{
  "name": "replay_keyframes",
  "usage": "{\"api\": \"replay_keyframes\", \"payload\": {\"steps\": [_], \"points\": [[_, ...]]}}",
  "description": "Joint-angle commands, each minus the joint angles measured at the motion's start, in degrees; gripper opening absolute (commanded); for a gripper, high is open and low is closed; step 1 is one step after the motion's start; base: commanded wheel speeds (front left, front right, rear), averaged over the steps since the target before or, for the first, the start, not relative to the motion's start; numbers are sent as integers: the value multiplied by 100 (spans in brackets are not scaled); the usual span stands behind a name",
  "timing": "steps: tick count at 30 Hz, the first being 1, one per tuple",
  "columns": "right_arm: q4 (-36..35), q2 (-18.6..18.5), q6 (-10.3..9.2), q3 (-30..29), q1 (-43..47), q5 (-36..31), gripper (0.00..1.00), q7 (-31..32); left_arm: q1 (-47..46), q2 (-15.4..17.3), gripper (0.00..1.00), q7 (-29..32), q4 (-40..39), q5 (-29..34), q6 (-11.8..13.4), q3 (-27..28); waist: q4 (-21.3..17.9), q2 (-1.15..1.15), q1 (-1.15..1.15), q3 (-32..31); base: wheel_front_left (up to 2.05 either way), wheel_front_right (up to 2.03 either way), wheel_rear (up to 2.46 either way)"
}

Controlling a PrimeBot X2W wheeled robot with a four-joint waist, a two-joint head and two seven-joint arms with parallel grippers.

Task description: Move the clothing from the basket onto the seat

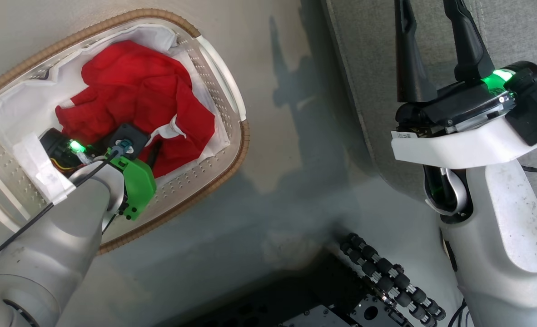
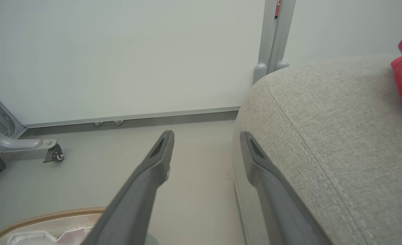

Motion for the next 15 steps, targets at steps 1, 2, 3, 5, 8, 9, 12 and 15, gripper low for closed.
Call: {"api": "replay_keyframes", "payload": {"steps": [1, 2, 3, 5, 8, 9, 12, 15], "points": [[-28, -16, -8, -13, 64, -25, 100, -11, -89, -30, 100, -13, 51, 46, -31, -22, 25, 0, -1, 18, 0, 0, 0], [-33, -16, -8, -13, 58, -25, 100, -11, -87, -76, 100, 11, 73, 43, -33, -33, 35, 0, -1, 24, 0, 0, 0], [-36, -16, -8, -15, 52, -27, 100, -11, -70, -119, 100, 17, 76, -10, -37, -37, 44, 0, -1, 29, 0, 0, 0], [-36, -16, -8, -21, 35, -28, 100, -11, -24, -182, 100, 15, 10, -64, -44, -61, 59, 0, -1, 34, 0, 0, 0], [-31, -16, -8, -24, 12, -25, 100, -11, 36, -170, 100, -10, -174, -161, -41, -104, 78, 0, -1, 32, 0, 0, 0], [-31, -16, -8, -21, 9, -20, 100, -11, 47, -156, 100, -15, -230, -179, -41, -118, 80, 0, -1, 29, 0, 0, 0], [-12, -17, -8, -15, 3, 6, 100, -11, 73, -91, 0, -46, -369, -237, -42, -152, 80, 0, -1, 9, 0, 0, 0], [29, -16, -8, 7, 0, 25, 100, -11, 105, -18, 0, -57, -483, -294, -43, -171, 65, 0, -1, -31, 0, 0, 0]]}}
